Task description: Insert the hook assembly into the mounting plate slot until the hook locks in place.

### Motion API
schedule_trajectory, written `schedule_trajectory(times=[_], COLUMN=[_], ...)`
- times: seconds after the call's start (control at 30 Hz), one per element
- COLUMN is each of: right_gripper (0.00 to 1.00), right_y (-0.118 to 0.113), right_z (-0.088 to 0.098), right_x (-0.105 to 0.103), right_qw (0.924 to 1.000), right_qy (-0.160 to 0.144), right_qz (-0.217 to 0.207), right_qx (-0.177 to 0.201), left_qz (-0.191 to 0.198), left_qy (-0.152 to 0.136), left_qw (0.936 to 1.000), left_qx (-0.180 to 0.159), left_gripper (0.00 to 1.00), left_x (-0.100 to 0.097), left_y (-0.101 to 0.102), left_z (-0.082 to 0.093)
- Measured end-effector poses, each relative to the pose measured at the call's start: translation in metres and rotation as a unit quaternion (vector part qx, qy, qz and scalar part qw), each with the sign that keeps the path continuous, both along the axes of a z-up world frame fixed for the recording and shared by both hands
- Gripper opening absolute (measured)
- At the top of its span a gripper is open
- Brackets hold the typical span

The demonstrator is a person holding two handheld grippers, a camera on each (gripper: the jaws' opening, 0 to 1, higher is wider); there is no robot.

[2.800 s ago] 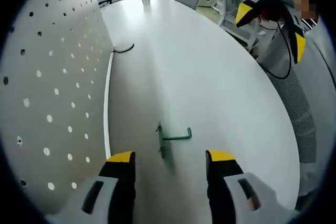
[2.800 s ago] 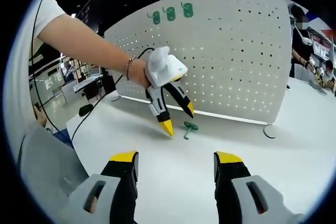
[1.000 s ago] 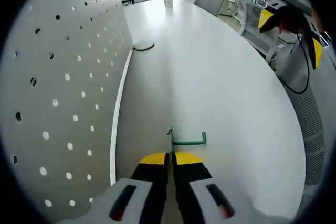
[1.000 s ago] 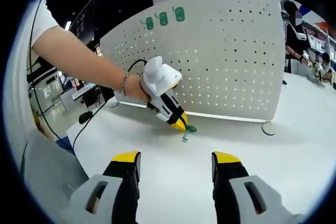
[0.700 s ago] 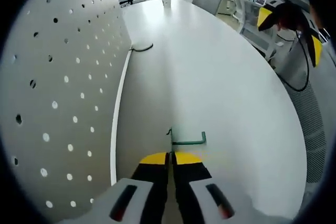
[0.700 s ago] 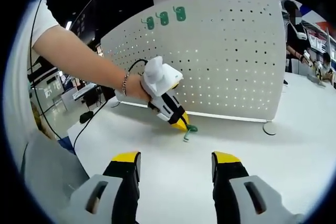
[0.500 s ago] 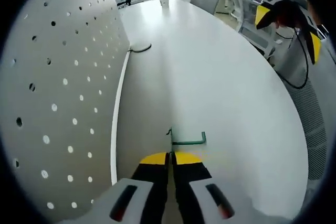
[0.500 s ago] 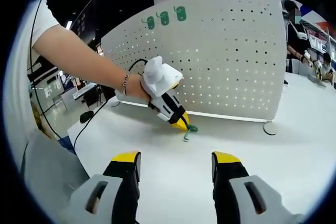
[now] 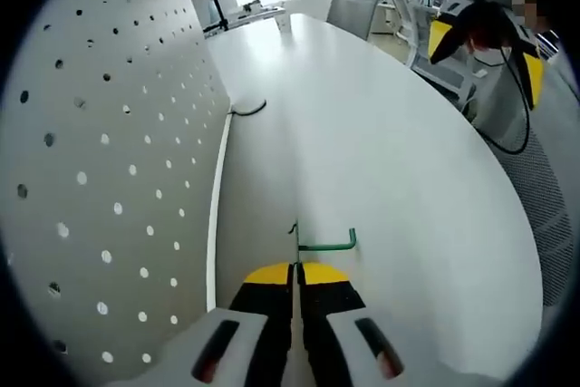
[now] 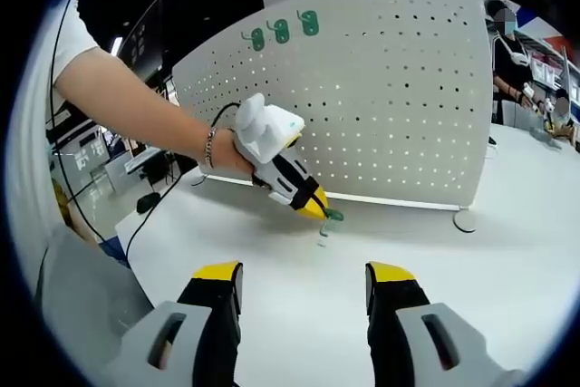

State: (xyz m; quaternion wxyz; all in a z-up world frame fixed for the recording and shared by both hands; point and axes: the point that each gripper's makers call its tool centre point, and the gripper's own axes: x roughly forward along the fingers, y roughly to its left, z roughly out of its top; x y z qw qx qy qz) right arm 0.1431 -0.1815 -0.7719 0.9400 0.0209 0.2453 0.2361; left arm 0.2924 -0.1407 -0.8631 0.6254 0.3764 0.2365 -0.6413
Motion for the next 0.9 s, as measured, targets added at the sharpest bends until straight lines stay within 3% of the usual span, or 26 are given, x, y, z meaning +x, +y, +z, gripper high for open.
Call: schedule_trajectory(times=[0.53, 0.9], right_gripper=[0.53, 0.53], right_y=[0.0, -0.001], right_z=[0.001, 0.005], right_x=[0.001, 0.003], right_qw=[1.0, 0.9999], right_qy=[-0.002, -0.01], right_qz=[0.002, 0.003], right_qx=[-0.001, -0.001], left_qz=[0.006, 0.016], left_qy=[-0.006, -0.031], left_qw=[0.9996, 0.9978], left_qx=[-0.027, -0.056], left_gripper=[0.01, 0.01], left_x=[0.0, 0.004], left_y=[-0.005, -0.006], left_z=[0.02, 0.04])
